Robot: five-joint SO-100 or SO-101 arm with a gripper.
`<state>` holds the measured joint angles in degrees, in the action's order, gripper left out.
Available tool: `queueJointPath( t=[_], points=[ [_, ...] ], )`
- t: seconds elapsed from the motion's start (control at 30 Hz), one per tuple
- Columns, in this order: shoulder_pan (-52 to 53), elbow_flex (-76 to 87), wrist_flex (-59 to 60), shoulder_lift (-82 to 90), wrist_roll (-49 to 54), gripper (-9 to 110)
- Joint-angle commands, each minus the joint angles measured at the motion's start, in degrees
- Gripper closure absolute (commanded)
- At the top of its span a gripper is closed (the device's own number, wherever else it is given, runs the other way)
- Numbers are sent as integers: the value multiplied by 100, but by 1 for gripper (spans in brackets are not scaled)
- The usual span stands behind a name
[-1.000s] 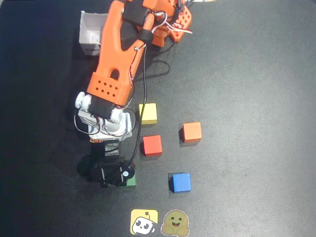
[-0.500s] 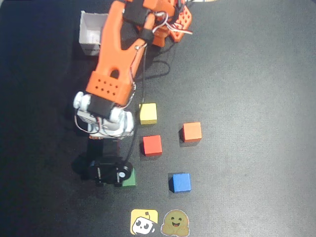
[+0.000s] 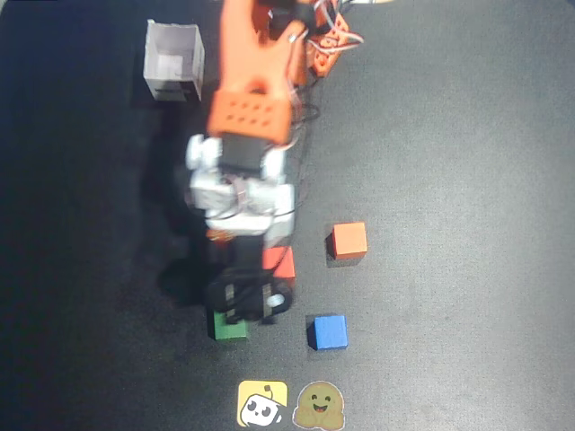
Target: Put the purple cube on top of the red cube.
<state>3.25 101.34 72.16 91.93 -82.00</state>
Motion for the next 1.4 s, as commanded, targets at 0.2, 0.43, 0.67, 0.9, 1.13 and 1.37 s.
queueJointPath(
  t=[0.2,0.43,0.67,0.9,1.13,1.37],
  points=[
    [-378,369,-439,431,-299,97],
    [-457,413,-633,185,-334,97],
    [-475,527,-844,-44,-334,97],
    [-466,606,-1037,-220,-334,97],
    [-475,694,-1213,-334,-334,97],
    [-466,773,-1213,-299,-299,97]
  ],
)
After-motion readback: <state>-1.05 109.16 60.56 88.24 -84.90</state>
